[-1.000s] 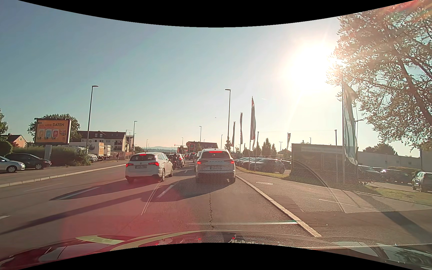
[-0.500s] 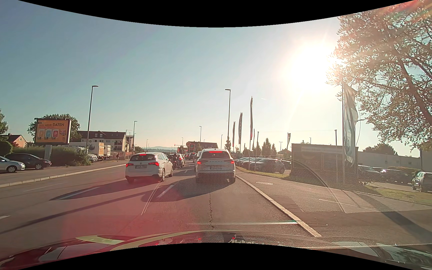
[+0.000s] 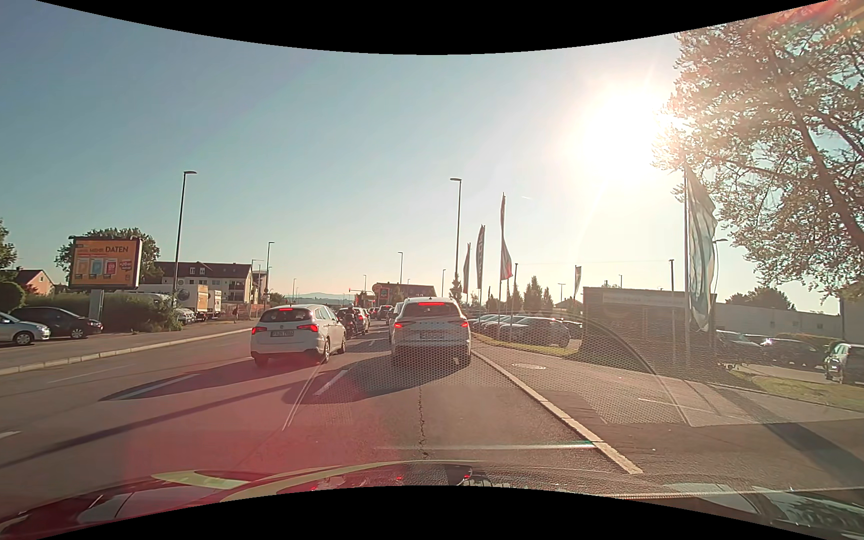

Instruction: Follow the waypoints while adhering to traffic rules and regulations

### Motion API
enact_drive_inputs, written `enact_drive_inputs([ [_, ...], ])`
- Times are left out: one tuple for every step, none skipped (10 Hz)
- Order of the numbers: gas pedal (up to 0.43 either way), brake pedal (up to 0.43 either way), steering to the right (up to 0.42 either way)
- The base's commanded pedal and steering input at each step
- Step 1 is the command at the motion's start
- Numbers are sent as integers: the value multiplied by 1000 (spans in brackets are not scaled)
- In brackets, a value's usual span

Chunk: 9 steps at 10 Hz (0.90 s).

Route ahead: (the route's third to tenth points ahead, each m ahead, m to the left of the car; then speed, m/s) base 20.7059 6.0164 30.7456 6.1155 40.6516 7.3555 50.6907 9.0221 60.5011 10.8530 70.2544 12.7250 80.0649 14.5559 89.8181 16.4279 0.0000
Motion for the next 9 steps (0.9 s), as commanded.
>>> enact_drive_inputs([
  [0,256,-15],
  [0,256,-15],
  [0,250,-15],
  [0,256,-15],
  [0,256,-15],
  [0,256,-15],
  [0,250,-15],
  [0,250,-15],
  [0,256,-15],
])
